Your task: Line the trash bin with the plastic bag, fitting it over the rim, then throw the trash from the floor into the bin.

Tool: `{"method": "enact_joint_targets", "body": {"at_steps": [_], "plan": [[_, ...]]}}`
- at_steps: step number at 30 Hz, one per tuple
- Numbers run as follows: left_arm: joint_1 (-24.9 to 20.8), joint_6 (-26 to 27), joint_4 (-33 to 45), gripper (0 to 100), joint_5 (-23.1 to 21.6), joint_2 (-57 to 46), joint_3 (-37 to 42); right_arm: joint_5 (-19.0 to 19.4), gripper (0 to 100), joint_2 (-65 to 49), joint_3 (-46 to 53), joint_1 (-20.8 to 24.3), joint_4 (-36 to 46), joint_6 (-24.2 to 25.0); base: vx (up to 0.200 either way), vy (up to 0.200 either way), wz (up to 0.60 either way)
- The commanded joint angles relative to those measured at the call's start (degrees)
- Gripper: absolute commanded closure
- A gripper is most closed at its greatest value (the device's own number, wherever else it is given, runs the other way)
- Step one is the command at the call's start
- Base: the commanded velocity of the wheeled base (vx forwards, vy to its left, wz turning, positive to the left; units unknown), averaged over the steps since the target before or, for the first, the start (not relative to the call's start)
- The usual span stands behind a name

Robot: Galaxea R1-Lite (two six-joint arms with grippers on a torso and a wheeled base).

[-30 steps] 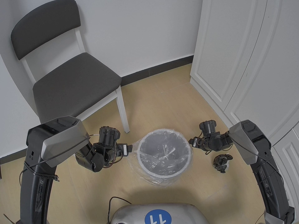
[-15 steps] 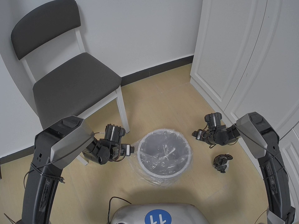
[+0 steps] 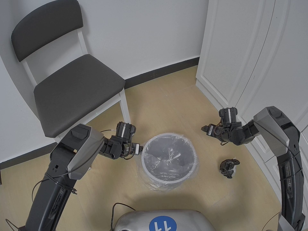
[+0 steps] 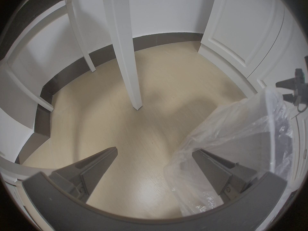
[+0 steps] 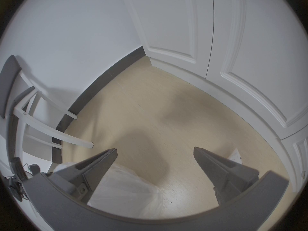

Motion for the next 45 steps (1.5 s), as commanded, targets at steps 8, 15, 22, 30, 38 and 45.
{"method": "enact_joint_targets", "body": {"at_steps": [8, 15, 22, 30, 38, 45], "plan": [[0.58, -0.58, 1.85, 0, 0.41, 0.6, -4.63, 0.45, 0, -5.01, 5.59, 1.02, -1.99, -1.4, 0.0, 0.0, 0.0], [1.55, -2.6, 0.98, 0, 0.06, -11.97, 9.79, 0.45, 0, -7.82, 12.18, 3.3, -7.09, -4.92, 0.0, 0.0, 0.0], [2.34, -2.34, -5.0, 0, 0.41, -20.32, 19.11, 0.45, 0, -9.76, 18.15, 3.04, -11.13, -11.69, 0.0, 0.0, 0.0], [-1.97, -1.55, -5.97, 0, 0.5, -26.56, 25.35, 1.59, 0, -13.62, 22.72, 0.75, -14.03, -16.52, 0.0, 0.0, 0.0], [-9.0, 4.78, -6.14, 0, 5.68, -24.71, 26.75, 4.66, 0, -15.64, 27.38, -2.76, -18.86, -23.02, 0.0, 0.0, 0.0], [-11.55, 14.97, -14.05, 0, 3.84, -21.37, 27.37, 11.78, 0, -16.87, 31.25, -6.54, -26.25, -26.8, 0.0, 0.0, 0.0]]}}
